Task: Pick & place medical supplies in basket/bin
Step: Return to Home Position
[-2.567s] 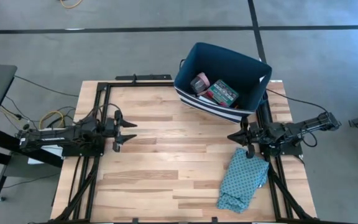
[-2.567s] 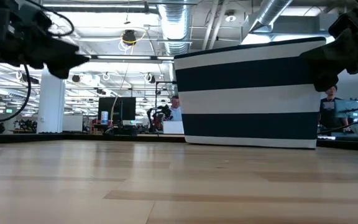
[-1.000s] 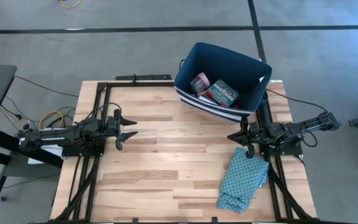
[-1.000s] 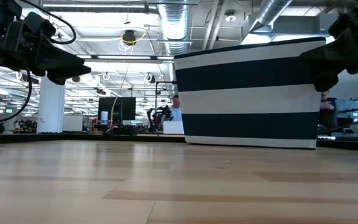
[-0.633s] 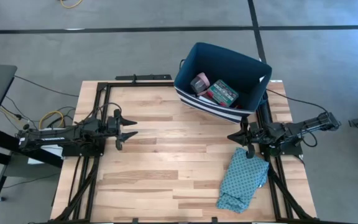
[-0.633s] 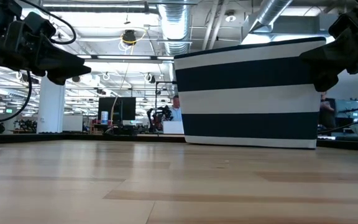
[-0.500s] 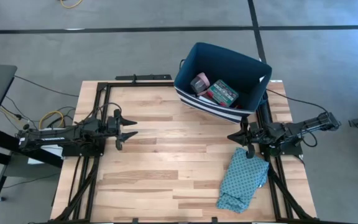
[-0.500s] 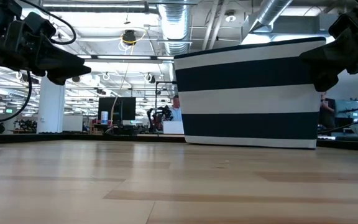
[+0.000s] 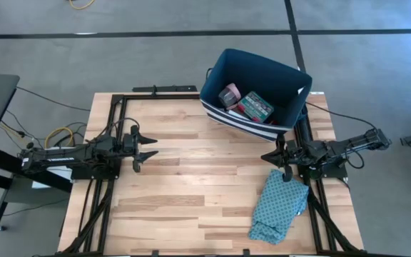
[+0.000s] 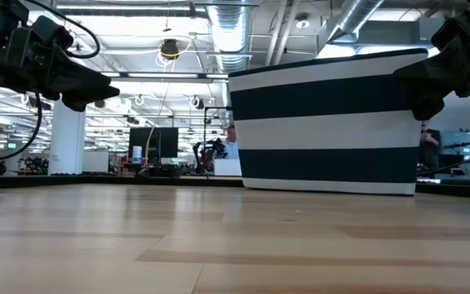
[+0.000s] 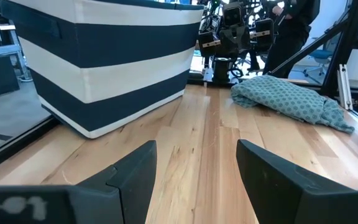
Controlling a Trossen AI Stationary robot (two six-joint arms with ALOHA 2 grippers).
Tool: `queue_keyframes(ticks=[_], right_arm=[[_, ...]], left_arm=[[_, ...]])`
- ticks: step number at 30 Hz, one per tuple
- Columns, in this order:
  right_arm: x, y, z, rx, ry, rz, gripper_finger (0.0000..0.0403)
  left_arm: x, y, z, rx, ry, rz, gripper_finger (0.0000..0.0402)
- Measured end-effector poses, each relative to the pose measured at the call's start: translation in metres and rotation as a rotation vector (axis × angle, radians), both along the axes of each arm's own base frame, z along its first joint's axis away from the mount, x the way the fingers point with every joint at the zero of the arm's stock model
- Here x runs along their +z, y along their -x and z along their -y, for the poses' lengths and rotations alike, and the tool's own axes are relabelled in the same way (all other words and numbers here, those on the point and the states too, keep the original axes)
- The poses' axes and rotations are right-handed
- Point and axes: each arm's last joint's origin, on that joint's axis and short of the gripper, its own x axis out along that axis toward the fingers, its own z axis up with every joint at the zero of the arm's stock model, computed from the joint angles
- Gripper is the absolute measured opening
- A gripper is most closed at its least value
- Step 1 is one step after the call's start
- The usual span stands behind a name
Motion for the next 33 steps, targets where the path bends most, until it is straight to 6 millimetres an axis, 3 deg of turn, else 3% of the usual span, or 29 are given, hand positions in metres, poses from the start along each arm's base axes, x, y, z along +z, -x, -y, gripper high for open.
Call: queue_keyframes(ticks=[33], right_arm=[[-0.0001, 0.0000, 0.0000, 0.000, 0.000, 0.000, 0.0000]], left_arm=[[0.0000, 0.0000, 0.0000, 0.000, -0.003, -0.001, 0.0210]])
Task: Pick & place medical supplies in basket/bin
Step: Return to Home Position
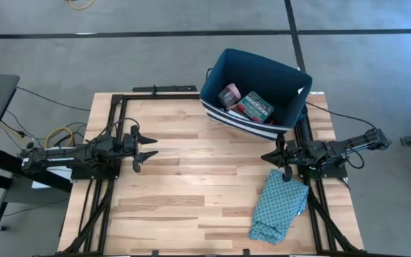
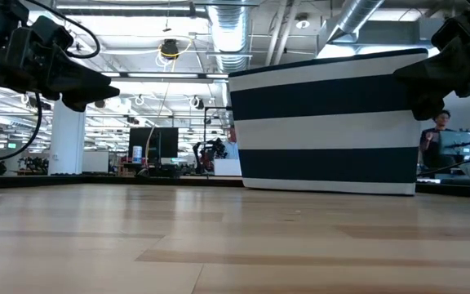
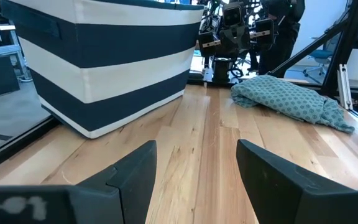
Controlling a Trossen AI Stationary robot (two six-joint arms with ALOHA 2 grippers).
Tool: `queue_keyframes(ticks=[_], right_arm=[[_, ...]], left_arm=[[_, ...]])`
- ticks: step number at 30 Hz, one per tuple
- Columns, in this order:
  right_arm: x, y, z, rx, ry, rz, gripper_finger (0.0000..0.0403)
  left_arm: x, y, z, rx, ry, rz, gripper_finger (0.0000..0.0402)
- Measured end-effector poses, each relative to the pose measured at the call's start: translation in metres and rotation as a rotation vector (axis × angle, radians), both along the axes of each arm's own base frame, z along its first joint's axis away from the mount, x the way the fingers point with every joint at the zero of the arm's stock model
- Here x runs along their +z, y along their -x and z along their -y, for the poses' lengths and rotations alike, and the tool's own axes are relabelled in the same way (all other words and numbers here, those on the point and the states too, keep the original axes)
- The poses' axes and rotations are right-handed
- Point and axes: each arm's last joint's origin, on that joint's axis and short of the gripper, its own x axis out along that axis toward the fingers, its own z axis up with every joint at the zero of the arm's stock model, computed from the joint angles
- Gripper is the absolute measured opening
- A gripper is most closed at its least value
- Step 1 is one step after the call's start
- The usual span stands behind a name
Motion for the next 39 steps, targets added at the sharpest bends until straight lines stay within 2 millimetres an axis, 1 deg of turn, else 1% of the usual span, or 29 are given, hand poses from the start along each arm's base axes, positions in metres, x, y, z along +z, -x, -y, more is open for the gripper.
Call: queue_keyframes(ticks=[39], right_arm=[[0.0000, 0.0000, 0.0000, 0.000, 0.000, 0.000, 0.0000]], left_arm=[[0.0000, 0.0000, 0.0000, 0.000, -0.006, -0.001, 0.0210]])
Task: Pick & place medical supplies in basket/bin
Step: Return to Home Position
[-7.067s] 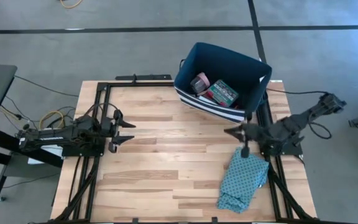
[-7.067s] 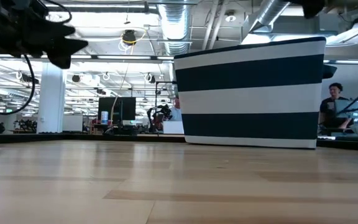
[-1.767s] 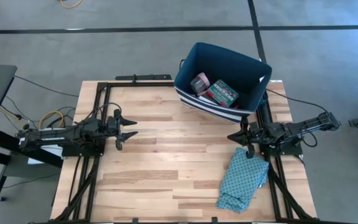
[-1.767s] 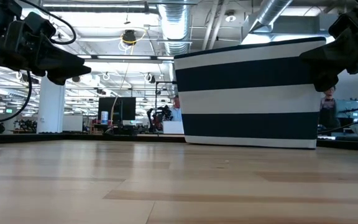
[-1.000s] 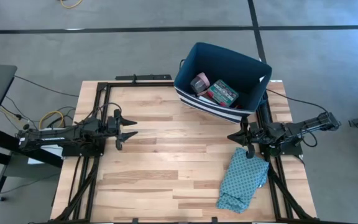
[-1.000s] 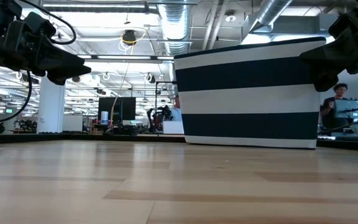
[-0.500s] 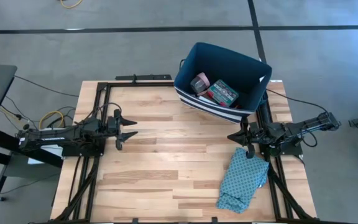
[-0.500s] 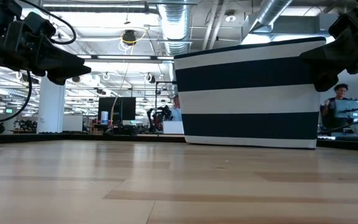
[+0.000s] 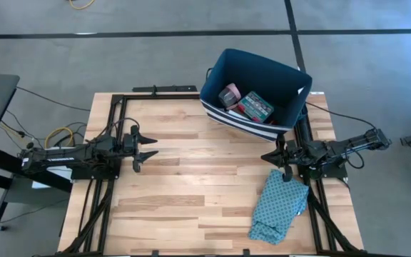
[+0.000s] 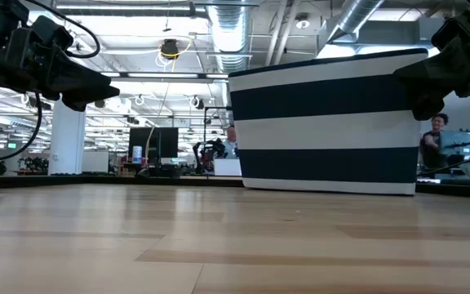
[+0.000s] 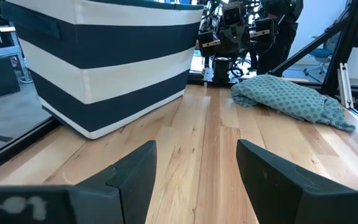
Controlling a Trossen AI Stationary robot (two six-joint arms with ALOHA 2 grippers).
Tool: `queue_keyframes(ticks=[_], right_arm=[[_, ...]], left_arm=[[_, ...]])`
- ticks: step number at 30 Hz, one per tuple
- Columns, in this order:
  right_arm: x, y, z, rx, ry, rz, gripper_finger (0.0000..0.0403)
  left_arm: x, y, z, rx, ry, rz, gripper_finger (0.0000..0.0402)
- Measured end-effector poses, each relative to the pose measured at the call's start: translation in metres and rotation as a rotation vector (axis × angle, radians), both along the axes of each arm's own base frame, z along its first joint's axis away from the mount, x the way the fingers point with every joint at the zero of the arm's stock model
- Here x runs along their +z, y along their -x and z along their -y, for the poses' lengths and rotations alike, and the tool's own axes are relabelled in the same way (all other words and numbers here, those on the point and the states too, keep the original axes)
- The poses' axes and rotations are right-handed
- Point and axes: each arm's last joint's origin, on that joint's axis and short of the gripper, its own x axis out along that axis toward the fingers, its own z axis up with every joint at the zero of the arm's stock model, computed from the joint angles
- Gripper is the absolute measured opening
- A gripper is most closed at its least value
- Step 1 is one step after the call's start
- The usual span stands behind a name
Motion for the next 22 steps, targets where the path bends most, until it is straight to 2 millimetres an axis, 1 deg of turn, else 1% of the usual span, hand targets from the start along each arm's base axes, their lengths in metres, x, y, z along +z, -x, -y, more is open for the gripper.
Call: queue_keyframes(ticks=[22], right_arm=[[0.0000, 0.0000, 0.0000, 0.000, 0.000, 0.000, 0.0000]], left_arm=[[0.0000, 0.0000, 0.0000, 0.001, 0.008, 0.001, 0.0210]])
